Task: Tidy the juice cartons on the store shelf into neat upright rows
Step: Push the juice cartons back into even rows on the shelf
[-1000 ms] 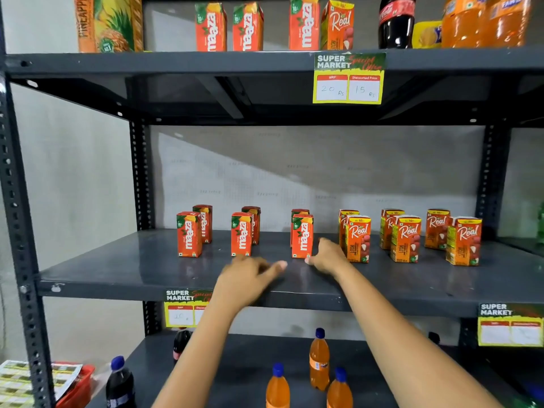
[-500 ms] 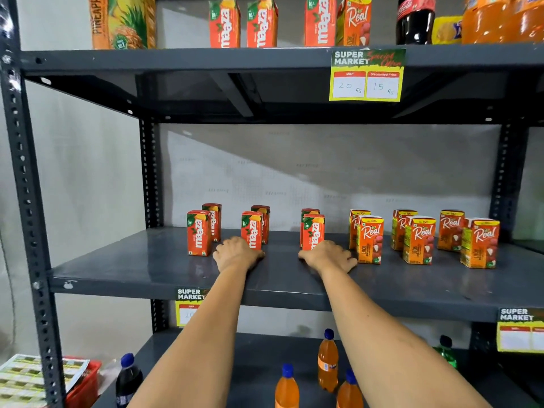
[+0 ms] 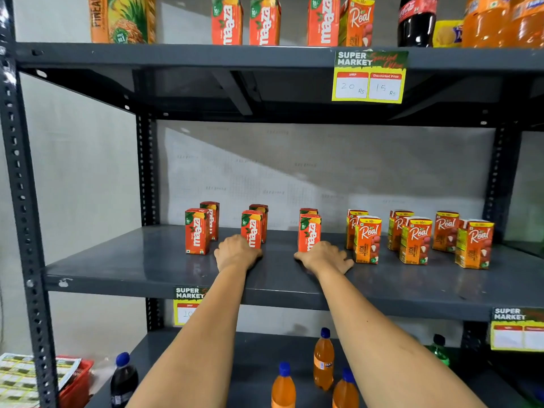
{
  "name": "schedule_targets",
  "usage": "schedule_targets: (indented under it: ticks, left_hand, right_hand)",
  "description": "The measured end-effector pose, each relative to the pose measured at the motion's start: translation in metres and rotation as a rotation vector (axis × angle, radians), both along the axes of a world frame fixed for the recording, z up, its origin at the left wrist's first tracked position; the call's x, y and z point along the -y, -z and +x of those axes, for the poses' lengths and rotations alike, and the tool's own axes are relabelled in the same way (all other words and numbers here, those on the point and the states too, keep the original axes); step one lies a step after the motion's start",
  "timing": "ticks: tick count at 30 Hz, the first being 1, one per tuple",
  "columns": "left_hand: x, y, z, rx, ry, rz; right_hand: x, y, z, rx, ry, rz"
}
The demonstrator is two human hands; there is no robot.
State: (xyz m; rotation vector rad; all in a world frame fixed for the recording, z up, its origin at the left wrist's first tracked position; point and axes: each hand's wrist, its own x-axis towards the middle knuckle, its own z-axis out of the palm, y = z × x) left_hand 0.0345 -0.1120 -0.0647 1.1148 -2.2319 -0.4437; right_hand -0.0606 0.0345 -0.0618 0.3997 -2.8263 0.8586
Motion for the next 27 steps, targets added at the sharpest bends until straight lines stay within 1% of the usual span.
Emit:
schedule_targets:
  ticks: [11, 27]
  left_hand:
    - [-0.0033, -0.0017, 0.0031, 0.032, 0.030, -0.023]
    - [-0.0041, 0.0003, 0.0010, 0.064, 0.015, -0.061]
  right_hand:
    - [0.0006, 0.0004, 0.0011, -0.010, 0.012, 0.016]
    - [-0.0004, 0.0011, 0.0010, -0.027, -0.003, 0.009]
